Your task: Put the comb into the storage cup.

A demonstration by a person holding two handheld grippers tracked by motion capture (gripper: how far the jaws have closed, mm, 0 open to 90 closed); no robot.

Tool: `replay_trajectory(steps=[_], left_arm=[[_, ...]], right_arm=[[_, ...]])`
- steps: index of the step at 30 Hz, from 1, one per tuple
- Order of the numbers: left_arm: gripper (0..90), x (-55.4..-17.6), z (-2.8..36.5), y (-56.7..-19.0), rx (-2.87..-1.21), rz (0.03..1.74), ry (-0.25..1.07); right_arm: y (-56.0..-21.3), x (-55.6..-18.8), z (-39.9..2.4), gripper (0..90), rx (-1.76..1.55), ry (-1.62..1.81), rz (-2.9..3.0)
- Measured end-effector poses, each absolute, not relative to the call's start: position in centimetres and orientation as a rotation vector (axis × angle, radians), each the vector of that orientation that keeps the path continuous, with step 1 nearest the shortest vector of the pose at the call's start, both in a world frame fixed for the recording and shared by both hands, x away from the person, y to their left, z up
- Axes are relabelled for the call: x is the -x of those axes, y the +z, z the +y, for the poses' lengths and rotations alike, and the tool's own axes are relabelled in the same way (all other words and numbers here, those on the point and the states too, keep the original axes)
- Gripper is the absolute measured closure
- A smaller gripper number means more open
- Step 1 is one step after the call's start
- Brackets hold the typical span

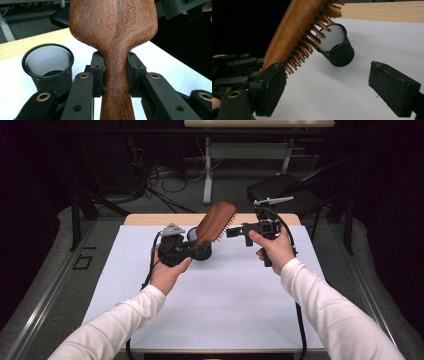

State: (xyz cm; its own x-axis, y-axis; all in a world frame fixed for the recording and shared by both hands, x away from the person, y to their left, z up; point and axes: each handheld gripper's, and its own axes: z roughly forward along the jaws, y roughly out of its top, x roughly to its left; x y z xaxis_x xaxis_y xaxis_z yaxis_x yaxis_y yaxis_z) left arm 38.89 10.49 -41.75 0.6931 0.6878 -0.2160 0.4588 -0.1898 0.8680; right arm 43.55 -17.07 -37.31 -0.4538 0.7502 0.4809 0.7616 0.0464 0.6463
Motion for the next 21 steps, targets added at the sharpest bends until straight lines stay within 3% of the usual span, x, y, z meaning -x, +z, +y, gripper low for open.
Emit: replay_trajectory(steps=[21], left_arm=[[71.2, -39.0, 10.3, -42.3, -1.829, 0.901, 0.265]], right_arm=[[-36.5, -45.2, -14.8, 14.8, 1.620, -1.512, -2.135]])
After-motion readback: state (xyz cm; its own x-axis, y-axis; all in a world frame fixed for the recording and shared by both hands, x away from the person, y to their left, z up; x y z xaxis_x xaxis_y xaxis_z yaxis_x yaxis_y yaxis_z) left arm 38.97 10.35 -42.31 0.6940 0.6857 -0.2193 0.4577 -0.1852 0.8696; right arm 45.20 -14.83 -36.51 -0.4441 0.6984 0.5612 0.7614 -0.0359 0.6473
